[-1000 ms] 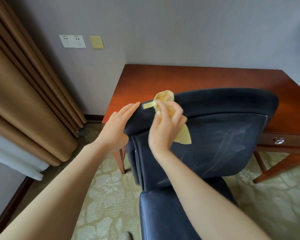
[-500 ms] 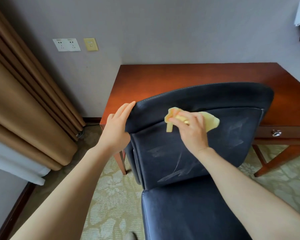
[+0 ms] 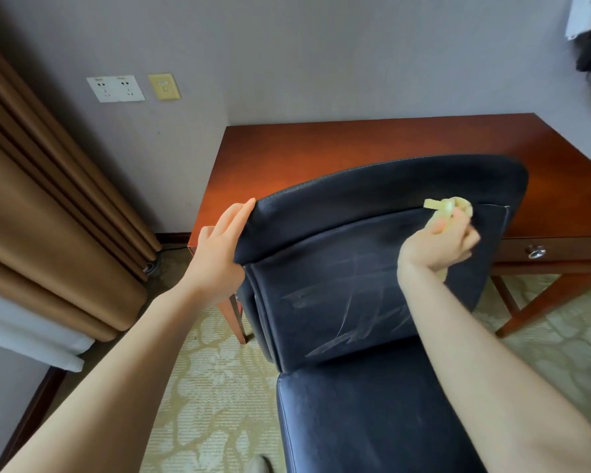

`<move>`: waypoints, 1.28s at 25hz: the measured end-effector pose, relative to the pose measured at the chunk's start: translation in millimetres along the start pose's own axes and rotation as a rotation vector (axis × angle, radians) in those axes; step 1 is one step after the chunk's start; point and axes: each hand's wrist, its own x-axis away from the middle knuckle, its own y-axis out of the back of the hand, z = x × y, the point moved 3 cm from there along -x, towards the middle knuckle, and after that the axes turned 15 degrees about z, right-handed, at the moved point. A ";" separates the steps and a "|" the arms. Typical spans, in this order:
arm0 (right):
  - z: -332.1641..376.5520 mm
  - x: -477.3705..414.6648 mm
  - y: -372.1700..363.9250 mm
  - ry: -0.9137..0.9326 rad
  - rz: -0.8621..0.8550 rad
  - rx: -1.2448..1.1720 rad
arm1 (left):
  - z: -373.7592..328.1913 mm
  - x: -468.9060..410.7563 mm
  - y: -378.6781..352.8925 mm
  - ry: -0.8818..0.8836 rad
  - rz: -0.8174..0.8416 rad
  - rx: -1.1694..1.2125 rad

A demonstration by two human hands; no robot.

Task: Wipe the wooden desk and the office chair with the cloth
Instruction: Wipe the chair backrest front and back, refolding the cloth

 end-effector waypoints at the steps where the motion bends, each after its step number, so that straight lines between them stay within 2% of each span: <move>1: 1.8 24.0 -9.4 0.078 0.026 -0.024 | 0.1 -0.3 -0.3 0.002 0.001 0.000; 4: 3.7 97.2 -32.7 0.387 0.226 0.001 | 1.4 0.2 -1.3 -0.005 0.005 -0.002; 7: 4.4 151.8 -44.3 0.839 0.525 0.104 | 6.4 0.7 -0.4 0.015 0.021 0.056; 10: 4.8 163.3 -42.6 1.311 0.768 0.257 | 9.6 -2.3 4.6 -0.040 0.063 0.217; 11: 7.9 157.3 -41.6 1.374 0.823 0.302 | 10.6 -1.6 6.1 -0.036 0.069 0.326; 12: 12.8 147.1 -41.1 1.341 0.850 0.334 | 11.5 0.5 6.4 -0.011 0.062 0.449; 13: 20.4 134.7 -41.2 1.195 0.878 0.322 | 12.5 4.1 5.4 0.029 0.038 0.562; 15: 40.6 111.5 -39.2 0.919 0.713 0.174 | 12.5 14.7 -0.9 0.105 -0.022 0.732; 17: 63.9 104.2 -40.9 0.809 0.514 0.079 | 6.8 22.7 -6.4 0.129 -0.048 0.866; 20: 92.6 115.7 -57.4 0.654 0.440 0.003 | 0.1 26.1 -5.8 0.131 -0.048 0.935; 22: 100.1 137.8 -69.2 0.724 0.480 0.043 | 0.9 27.3 -5.8 0.139 -0.027 0.911; 28: 66.5 185.0 -76.2 1.228 0.683 0.118 | -1.2 27.3 -5.5 0.028 -0.030 0.968; 30: 46.9 178.9 -71.9 1.406 0.792 0.162 | 6.5 24.1 -3.3 0.084 -0.064 1.002; 32: 28.9 165.8 -63.4 1.537 0.847 0.213 | 10.8 18.6 2.5 0.131 -0.063 0.938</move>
